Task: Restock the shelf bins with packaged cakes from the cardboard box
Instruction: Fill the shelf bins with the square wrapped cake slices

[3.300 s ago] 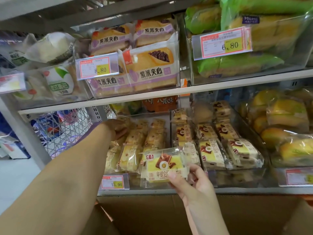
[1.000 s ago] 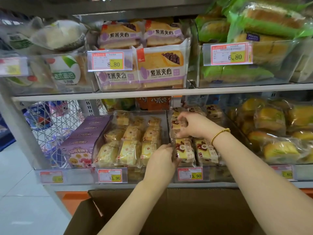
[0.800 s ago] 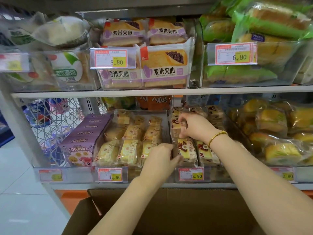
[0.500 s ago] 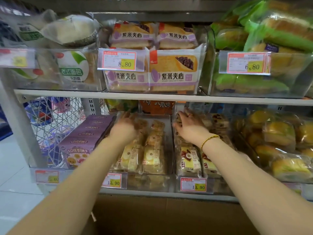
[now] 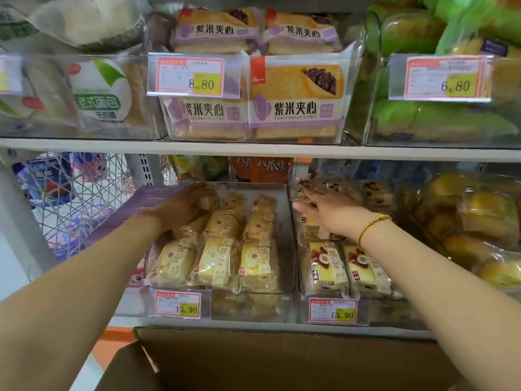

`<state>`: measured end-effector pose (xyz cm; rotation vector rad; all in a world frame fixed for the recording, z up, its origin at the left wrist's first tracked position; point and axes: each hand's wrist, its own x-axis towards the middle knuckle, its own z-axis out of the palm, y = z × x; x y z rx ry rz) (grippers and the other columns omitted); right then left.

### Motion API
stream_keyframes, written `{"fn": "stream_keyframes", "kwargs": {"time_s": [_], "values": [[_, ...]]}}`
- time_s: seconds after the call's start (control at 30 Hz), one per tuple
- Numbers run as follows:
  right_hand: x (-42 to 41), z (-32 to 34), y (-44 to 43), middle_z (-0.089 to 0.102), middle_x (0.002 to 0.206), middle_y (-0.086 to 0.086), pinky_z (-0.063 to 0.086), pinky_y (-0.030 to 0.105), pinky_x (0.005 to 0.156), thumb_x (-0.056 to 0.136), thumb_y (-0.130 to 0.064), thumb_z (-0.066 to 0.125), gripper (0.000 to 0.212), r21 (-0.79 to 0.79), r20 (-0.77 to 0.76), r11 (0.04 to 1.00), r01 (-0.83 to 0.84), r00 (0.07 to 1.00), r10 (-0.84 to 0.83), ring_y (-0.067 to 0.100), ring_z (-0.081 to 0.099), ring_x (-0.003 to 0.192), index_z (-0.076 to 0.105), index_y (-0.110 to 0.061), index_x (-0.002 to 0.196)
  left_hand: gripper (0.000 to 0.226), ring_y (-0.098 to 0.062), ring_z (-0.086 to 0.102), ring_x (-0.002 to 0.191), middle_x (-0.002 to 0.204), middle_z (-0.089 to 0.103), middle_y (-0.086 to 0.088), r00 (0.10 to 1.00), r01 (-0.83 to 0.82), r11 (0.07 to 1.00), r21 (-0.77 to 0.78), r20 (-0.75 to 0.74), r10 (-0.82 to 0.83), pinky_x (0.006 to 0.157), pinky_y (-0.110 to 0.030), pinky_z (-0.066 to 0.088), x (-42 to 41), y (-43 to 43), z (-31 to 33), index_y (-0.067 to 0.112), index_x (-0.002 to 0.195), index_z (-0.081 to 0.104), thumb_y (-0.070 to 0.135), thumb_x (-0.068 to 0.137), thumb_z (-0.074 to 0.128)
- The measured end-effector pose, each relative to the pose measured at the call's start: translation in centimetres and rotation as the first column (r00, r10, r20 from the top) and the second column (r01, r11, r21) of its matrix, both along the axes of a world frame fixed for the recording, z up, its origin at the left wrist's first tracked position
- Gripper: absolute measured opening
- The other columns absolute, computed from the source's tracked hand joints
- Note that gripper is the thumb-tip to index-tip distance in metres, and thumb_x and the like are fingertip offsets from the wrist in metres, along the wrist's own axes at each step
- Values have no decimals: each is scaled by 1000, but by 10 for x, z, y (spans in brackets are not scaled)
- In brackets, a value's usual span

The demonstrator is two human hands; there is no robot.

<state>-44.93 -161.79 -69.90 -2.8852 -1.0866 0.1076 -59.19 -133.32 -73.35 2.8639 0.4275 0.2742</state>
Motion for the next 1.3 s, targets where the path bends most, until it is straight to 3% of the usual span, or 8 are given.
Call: {"fn": "stream_keyframes", "kwargs": {"time_s": [0.1,0.17,0.37,0.57,0.8,0.93,1.1,1.3], "values": [[-14,7,13,17,160,1,11,40,119,100,-55,22,61,87,112,992,-86,991,76,23,14,147,20,-24,152,58,-27,18,146,159,16,-10,998,4,1000,12,-63,-3,118,-34,17,0,-1,1,14,146,34,8,94,57],[-29,15,28,30,156,0,23,38,115,102,-43,32,51,247,115,959,-136,987,111,23,26,143,30,-23,149,59,-25,18,146,159,16,-9,999,-16,1000,-10,-46,16,118,-31,17,2,-6,7,12,148,31,7,94,55],[-41,16,87,56,101,7,42,20,61,99,-19,42,31,294,-176,956,12,984,42,19,55,86,50,-6,127,32,-37,62,99,119,59,-15,945,-190,973,132,294,145,79,-38,51,-42,-21,10,10,121,61,10,89,62],[-31,-13,119,51,136,17,45,32,94,102,-22,39,40,239,-367,961,137,929,-41,29,53,118,46,-1,136,43,-26,49,125,144,48,-7,992,19,994,105,-123,-6,99,-29,39,-68,-37,-1,22,141,47,35,104,29],[-18,-44,135,54,133,14,46,28,77,96,-18,46,54,340,-387,919,198,921,-55,29,58,110,32,-18,148,103,-16,8,148,160,18,-8,982,-41,972,229,-172,82,120,-39,2,-84,-54,-31,22,154,12,69,68,-20],[-29,-34,127,39,149,11,40,38,105,102,-42,33,52,417,-500,879,230,866,11,29,44,131,31,-21,149,103,-14,1,149,161,11,-7,985,-53,983,177,-152,80,120,-40,-5,-91,-57,-38,27,154,3,74,66,-22],[-69,-24,115,14,161,2,29,41,114,95,-48,50,59,387,-91,915,-115,983,162,28,21,145,31,-32,148,99,-13,2,149,160,15,-8,989,-65,980,189,-115,88,120,-39,-5,-93,-61,-37,27,155,3,70,69,-20],[-87,-17,116,33,154,3,33,36,108,90,-67,38,75,43,-145,957,-288,946,291,24,35,138,31,-21,150,99,-15,3,149,160,16,-7,992,-101,971,219,-53,115,119,-38,-7,-96,-69,-40,26,154,7,67,70,-24]]}}
